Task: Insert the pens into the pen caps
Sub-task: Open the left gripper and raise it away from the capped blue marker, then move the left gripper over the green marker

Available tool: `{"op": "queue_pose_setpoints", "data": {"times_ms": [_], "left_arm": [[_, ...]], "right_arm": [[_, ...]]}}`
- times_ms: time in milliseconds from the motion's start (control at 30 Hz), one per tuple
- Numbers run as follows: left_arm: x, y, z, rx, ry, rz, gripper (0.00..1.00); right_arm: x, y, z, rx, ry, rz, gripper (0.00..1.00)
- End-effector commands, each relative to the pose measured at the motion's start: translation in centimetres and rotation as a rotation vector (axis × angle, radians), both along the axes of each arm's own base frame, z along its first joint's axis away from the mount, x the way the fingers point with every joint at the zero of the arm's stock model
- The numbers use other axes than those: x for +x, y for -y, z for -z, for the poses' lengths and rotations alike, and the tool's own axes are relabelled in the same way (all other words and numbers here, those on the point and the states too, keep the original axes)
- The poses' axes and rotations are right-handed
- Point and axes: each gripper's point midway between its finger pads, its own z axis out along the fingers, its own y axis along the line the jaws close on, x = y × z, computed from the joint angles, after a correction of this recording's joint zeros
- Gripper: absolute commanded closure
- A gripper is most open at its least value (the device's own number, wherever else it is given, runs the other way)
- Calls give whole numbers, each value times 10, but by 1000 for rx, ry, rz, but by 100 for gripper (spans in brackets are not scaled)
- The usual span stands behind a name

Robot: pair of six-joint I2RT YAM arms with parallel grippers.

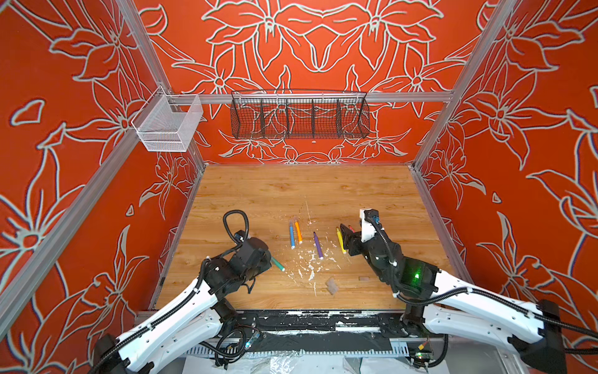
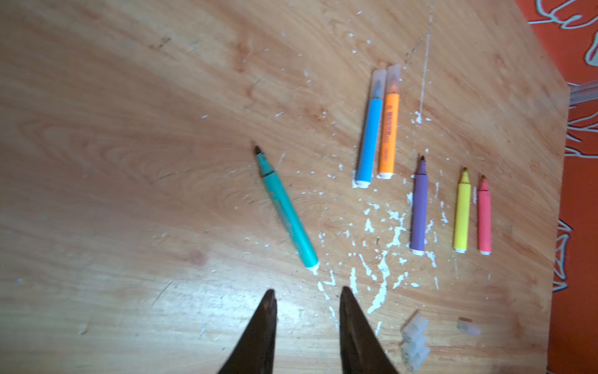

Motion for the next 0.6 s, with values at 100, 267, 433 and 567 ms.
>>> {"op": "queue_pose_setpoints", "data": {"times_ms": [100,267,433,567], "left_arm": [[-8,-5,37,19,-81,-66,71],[-6,5,49,37,-129,-59,72],[-5,12,59,60,-141,-58,72],[-5,14,69,85,-167,-60,72]], "right_arm": [[2,7,3,-21,2,30,29],[2,6,4,-25,0,29,29],[1,6,3,-21,-1,25,29],[1,5,4,-19,-5,20,29]]}}
